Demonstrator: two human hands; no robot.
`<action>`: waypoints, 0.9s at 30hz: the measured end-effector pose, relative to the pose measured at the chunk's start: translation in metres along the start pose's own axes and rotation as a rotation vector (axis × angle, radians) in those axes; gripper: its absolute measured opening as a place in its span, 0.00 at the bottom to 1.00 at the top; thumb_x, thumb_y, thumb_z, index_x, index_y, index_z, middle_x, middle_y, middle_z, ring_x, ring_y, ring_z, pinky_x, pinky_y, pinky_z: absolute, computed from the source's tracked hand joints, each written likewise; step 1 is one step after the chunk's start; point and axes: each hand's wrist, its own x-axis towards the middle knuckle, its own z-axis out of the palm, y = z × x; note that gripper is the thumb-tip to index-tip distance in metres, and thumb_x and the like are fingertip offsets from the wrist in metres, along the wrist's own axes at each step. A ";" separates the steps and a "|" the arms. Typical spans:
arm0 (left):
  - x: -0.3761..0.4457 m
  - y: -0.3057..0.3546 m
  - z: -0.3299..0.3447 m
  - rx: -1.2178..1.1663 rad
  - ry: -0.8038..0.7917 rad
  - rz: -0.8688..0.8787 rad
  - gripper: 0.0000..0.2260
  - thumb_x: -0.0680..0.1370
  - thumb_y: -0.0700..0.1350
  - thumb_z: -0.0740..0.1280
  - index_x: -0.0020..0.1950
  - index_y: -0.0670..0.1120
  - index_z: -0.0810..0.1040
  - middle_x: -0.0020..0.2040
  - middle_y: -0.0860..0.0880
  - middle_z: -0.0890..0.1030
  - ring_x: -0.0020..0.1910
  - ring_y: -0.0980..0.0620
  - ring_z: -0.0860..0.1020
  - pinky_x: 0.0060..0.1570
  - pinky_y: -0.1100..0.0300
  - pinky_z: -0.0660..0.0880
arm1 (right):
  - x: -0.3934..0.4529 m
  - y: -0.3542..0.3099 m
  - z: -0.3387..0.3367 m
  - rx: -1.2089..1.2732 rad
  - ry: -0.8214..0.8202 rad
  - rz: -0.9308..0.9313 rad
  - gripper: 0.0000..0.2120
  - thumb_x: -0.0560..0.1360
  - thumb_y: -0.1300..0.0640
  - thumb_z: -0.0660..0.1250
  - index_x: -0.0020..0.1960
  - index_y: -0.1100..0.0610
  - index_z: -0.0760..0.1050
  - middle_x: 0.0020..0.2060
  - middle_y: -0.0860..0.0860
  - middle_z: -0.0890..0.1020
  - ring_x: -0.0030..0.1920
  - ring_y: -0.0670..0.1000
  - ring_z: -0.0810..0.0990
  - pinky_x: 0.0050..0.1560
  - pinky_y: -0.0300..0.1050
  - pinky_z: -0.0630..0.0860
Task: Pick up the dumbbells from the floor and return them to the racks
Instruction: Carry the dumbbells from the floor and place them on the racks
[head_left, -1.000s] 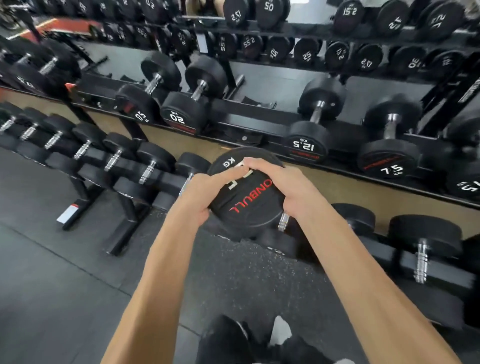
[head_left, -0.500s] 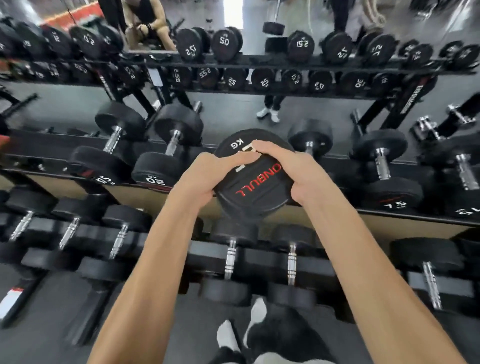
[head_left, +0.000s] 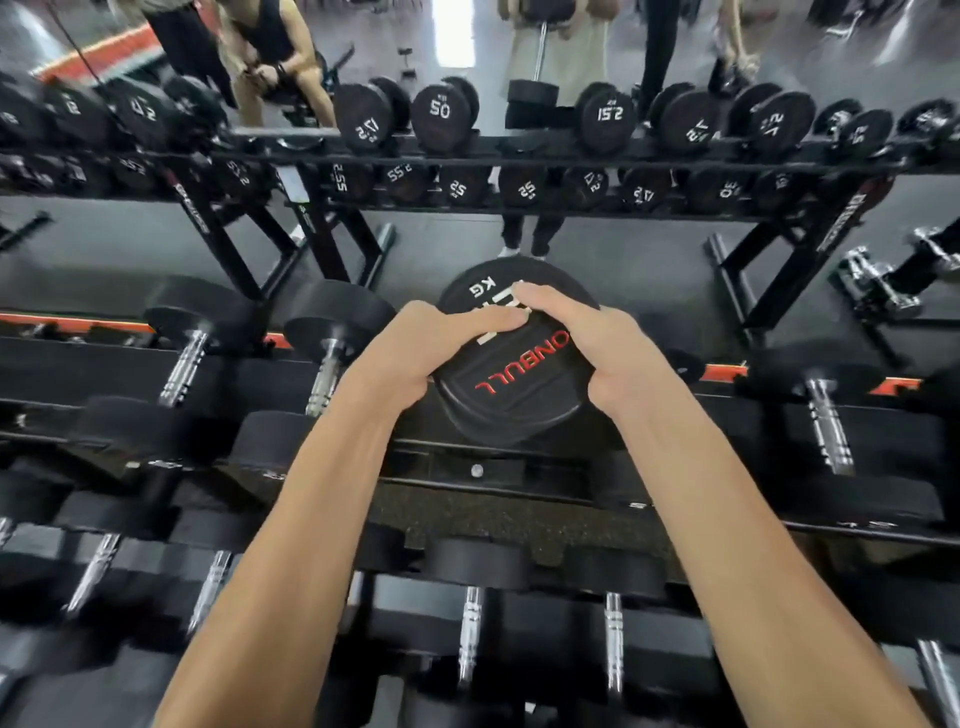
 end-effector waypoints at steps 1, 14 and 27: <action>0.010 0.002 -0.003 -0.006 -0.009 -0.007 0.15 0.68 0.50 0.82 0.48 0.43 0.87 0.40 0.48 0.89 0.38 0.51 0.87 0.35 0.62 0.80 | 0.008 -0.003 0.001 0.004 0.010 -0.001 0.20 0.65 0.51 0.85 0.52 0.57 0.86 0.42 0.55 0.90 0.39 0.54 0.90 0.37 0.47 0.86; 0.104 0.026 -0.021 0.046 -0.143 -0.036 0.16 0.70 0.49 0.82 0.52 0.40 0.87 0.44 0.44 0.89 0.43 0.46 0.88 0.43 0.55 0.85 | 0.096 -0.021 0.020 0.101 0.072 0.039 0.37 0.56 0.50 0.87 0.62 0.58 0.82 0.46 0.58 0.90 0.46 0.60 0.90 0.44 0.55 0.86; 0.182 0.016 -0.022 -0.021 -0.193 -0.045 0.12 0.71 0.43 0.81 0.53 0.41 0.87 0.48 0.41 0.89 0.48 0.40 0.88 0.53 0.44 0.85 | 0.159 -0.018 0.032 0.107 0.186 0.037 0.32 0.60 0.52 0.87 0.59 0.59 0.79 0.47 0.57 0.89 0.46 0.58 0.89 0.49 0.58 0.87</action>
